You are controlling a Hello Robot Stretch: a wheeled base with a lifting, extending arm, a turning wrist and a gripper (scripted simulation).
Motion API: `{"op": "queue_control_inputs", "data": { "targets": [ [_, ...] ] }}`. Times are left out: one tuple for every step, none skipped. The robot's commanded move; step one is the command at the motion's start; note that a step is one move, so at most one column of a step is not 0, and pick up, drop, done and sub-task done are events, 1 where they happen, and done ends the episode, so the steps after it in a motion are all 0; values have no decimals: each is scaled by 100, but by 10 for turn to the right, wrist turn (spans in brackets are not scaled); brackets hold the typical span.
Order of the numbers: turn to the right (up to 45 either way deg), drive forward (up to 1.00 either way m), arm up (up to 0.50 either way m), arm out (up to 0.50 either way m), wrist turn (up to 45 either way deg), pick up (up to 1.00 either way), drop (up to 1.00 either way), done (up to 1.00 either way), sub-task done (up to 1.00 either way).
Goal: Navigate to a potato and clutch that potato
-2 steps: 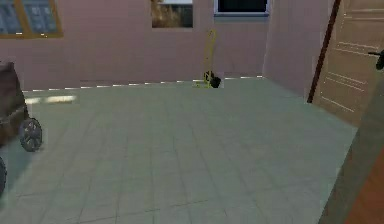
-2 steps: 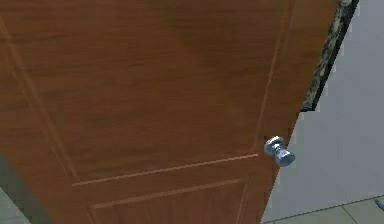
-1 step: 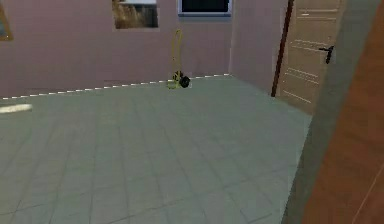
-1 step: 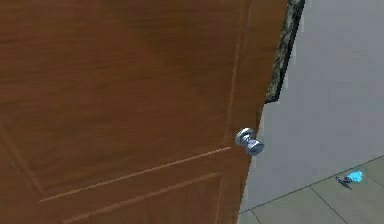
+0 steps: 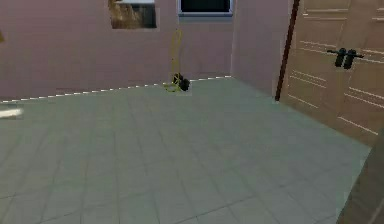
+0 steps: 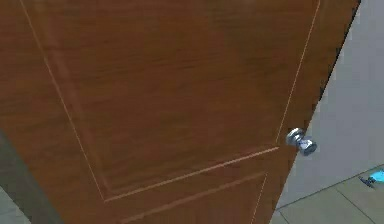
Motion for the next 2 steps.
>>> {"op": "queue_control_inputs", "data": {
  "targets": [
    [-150,0,0,0,0,0,0,0,0],
    [0,30,0,0,0,0,0,0,0]
  ]
}}
